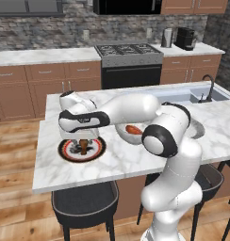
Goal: Pick the chicken drumstick and sweet potato from their plates and place them in the bowl. Then put the bowl in the fridge.
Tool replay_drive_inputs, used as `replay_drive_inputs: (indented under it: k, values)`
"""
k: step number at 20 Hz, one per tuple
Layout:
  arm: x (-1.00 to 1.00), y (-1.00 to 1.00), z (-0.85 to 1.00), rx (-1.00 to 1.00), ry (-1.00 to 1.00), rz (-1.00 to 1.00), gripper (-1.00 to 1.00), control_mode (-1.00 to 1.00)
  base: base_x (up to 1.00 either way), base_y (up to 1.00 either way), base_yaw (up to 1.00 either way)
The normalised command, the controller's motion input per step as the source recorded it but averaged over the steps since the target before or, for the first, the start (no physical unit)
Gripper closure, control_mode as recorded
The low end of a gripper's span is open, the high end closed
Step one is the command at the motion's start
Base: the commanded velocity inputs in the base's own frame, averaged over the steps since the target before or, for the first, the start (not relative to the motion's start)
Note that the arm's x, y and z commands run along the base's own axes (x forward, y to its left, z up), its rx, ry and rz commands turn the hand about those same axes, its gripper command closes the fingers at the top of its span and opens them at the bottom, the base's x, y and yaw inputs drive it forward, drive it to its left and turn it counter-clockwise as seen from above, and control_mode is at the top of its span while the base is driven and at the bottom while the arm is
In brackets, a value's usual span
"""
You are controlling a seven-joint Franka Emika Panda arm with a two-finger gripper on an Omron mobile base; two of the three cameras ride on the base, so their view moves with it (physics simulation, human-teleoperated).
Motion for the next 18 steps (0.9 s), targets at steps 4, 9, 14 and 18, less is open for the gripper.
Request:
replay_drive_inputs:
  k: [4,9,14,18]
  values:
    - [-0.10,0.09,-0.01,0.00,0.01,0.00,1.00,-1.00,0.00,0.00,0.00]
    - [-0.17,-0.02,0.14,0.00,-0.02,0.00,1.00,-1.00,0.00,0.00,0.00]
    - [-0.27,-0.14,0.47,0.06,-0.09,0.07,1.00,-1.00,0.00,0.00,0.00]
    - [-0.42,-0.27,0.55,0.15,-0.15,0.14,1.00,-1.00,0.00,0.00,0.00]
